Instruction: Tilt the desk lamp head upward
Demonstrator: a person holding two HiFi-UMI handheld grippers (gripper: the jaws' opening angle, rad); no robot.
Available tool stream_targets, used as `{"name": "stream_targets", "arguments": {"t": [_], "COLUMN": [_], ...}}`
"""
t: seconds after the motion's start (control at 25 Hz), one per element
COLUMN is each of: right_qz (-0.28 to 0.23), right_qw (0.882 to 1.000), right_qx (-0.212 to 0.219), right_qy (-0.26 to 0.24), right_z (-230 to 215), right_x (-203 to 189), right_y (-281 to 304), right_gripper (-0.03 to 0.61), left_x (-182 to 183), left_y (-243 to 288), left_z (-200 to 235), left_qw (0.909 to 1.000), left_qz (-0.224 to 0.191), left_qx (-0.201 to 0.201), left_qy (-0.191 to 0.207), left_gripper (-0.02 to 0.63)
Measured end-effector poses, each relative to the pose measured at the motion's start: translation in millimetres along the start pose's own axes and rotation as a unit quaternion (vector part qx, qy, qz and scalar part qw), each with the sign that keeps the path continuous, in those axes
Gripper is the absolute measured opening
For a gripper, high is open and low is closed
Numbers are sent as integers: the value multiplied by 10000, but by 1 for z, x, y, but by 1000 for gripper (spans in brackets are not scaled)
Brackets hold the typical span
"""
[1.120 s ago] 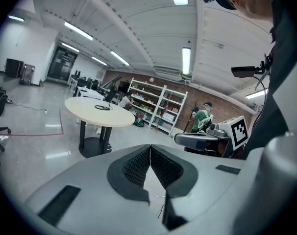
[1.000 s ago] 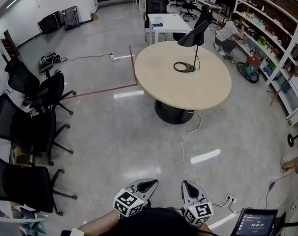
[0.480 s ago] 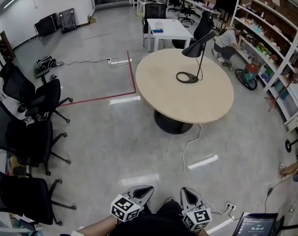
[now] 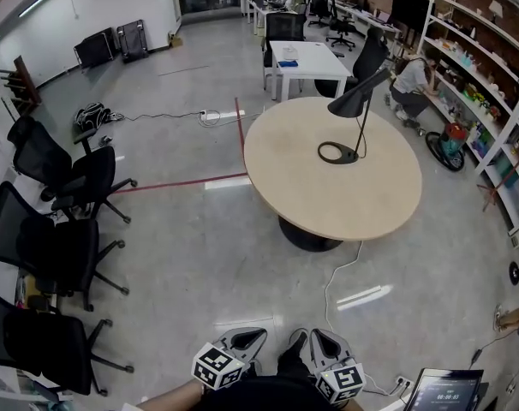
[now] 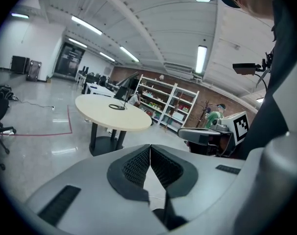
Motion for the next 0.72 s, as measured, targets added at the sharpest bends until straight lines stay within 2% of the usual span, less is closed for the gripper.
{"name": "stream_targets", "arguments": {"t": [0.16, 0.44, 0.72], "right_qz": [-102, -240, -221], "right_qw": [9998, 9996, 9995], "right_qx": [135, 89, 200], "right_qy": [-101, -148, -92], "right_z": [-41, -115, -162], "right_x": [19, 50, 56], "right_y": [24, 47, 63], "right_gripper": [3, 3, 3], "left_x": [26, 82, 90], "left_y": [36, 103, 146], "left_z": [12, 12, 12], "left_qw": [9996, 9977, 9981], "left_qz": [-146, -528, -425], "left_qx": [215, 358, 409], "left_qy": [70, 249, 158], "left_gripper": [5, 5, 3]}}
Point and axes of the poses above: the fingertips, and each gripper's own axes: y forward along the fingers, z to its left, x out of its top, the point moved 4 cm from there along -y, backward along the fingers, and after that the axes turned 2 degrees about -z, right-handed, at the moved point
